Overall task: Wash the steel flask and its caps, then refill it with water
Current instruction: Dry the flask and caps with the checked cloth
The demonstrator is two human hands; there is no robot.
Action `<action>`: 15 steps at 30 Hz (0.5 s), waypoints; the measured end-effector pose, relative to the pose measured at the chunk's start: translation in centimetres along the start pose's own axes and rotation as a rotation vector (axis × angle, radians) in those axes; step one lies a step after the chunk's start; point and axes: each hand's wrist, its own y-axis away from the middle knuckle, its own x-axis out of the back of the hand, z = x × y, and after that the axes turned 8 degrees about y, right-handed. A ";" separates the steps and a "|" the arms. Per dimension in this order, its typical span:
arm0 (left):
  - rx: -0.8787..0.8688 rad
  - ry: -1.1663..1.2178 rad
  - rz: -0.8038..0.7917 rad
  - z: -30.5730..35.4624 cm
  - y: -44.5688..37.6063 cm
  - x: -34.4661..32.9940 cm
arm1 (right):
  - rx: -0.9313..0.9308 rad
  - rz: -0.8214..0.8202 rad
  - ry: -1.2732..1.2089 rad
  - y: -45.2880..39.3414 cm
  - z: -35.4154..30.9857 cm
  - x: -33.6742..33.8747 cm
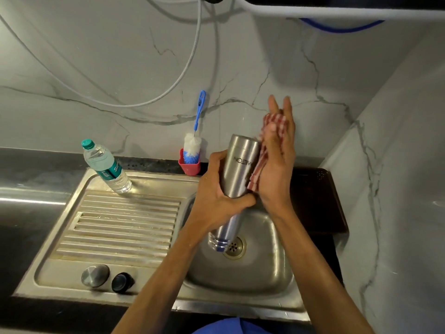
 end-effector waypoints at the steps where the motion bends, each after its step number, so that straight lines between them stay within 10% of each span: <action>1: 0.025 0.078 0.014 0.1 0.0 -0.1 | -0.080 -0.016 -0.105 0.1 -0.3 0.0; 7: 0.143 0.355 0.039 0.6 0.7 -0.2 | -0.270 -0.101 -0.133 1.9 -1.5 0.1; 15: 0.381 0.878 0.149 2.3 -0.6 -0.2 | -0.061 -0.445 0.541 6.0 0.3 0.4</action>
